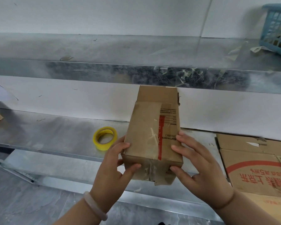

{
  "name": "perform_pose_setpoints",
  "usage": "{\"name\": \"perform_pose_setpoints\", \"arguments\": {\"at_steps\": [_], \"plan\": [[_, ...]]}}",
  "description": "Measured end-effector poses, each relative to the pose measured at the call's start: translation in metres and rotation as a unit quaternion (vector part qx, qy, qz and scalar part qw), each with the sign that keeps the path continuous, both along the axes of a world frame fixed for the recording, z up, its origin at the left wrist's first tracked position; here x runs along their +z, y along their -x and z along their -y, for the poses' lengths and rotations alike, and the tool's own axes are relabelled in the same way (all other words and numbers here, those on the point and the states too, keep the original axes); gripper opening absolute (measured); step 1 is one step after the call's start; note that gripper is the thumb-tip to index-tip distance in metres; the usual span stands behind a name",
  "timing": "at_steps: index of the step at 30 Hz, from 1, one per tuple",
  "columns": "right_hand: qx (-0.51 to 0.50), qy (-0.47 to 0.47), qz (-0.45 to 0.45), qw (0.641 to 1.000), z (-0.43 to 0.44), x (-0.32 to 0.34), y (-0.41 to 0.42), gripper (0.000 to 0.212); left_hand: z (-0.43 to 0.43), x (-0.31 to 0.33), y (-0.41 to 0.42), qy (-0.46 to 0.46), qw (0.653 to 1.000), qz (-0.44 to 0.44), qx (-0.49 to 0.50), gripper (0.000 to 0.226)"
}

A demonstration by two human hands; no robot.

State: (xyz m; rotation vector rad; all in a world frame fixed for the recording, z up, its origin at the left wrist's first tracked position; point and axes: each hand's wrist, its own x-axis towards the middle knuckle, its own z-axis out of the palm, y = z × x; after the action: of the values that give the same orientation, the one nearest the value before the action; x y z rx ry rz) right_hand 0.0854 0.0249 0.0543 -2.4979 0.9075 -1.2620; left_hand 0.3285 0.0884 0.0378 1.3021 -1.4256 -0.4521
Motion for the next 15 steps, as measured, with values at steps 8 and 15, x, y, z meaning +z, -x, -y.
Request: {"name": "perform_pose_setpoints", "arguments": {"at_steps": [8,15], "plan": [[-0.009,-0.05,-0.037,0.998,0.003,-0.033,0.0,0.044,0.003,-0.019,-0.005,-0.016,0.999,0.047,-0.016,0.062],[-0.058,-0.047,-0.15,0.986,0.01,-0.029,-0.003,0.042,0.026,-0.023,-0.012,-0.066,0.995,0.031,-0.061,0.079]]}}
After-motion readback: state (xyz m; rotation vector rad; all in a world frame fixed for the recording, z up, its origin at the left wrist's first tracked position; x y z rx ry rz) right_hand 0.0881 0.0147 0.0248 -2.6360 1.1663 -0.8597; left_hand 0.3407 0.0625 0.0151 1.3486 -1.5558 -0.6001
